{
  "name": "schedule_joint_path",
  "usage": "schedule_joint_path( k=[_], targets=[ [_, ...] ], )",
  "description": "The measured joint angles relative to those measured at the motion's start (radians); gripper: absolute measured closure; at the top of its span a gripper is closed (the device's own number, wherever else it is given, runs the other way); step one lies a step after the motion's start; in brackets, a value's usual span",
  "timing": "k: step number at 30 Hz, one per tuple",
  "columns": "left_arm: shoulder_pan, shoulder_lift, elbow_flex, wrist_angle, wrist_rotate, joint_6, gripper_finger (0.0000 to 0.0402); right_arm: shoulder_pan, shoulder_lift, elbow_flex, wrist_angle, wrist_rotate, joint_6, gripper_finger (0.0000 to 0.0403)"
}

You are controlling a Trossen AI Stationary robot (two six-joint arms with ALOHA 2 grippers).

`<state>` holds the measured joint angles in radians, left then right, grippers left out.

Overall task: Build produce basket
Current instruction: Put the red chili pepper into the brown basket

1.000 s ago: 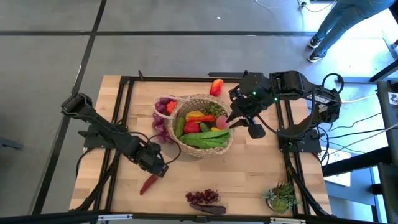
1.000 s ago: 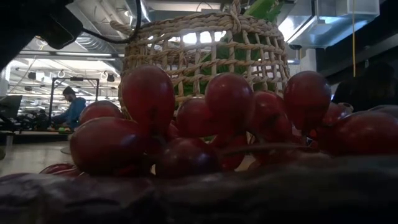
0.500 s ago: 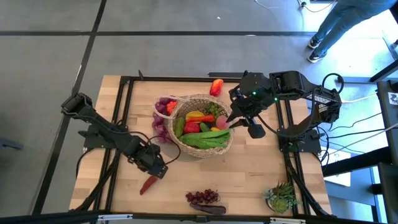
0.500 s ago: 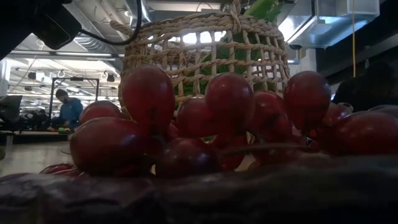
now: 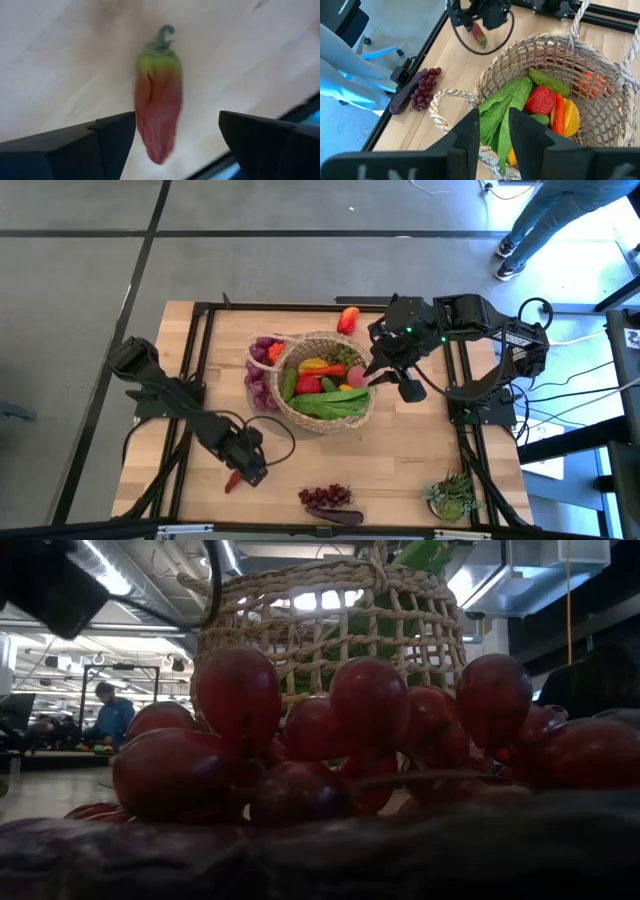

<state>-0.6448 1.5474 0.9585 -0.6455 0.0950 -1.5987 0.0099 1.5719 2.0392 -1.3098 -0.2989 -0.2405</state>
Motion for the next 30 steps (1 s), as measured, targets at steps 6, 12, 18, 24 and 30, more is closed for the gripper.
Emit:
schedule_joint_path(
  k=[6, 12, 18, 24, 30],
  targets=[
    [-0.018, 0.083, 0.0, -0.004, -0.009, 0.016, 0.0124, 0.0, 0.0, 0.0, 0.006, 0.0, 0.0, 0.0305],
    [-0.033, 0.141, -0.001, 0.008, -0.021, 0.029, 0.0125, 0.0, 0.0, 0.0, 0.006, 0.0, 0.0, 0.0305],
    [-0.033, 0.142, -0.001, 0.004, -0.075, -0.049, 0.0144, 0.0, 0.0, 0.0, 0.006, 0.0, 0.0, 0.0305],
    [-0.033, 0.142, -0.001, -0.004, -0.078, -0.124, 0.0193, 0.0, 0.0, 0.0, 0.006, 0.0, 0.0, 0.0305],
    [-0.039, 0.142, -0.001, -0.026, -0.079, -0.185, 0.0245, 0.0, 0.0, 0.0, 0.006, 0.0, 0.0, 0.0305]
  ],
)
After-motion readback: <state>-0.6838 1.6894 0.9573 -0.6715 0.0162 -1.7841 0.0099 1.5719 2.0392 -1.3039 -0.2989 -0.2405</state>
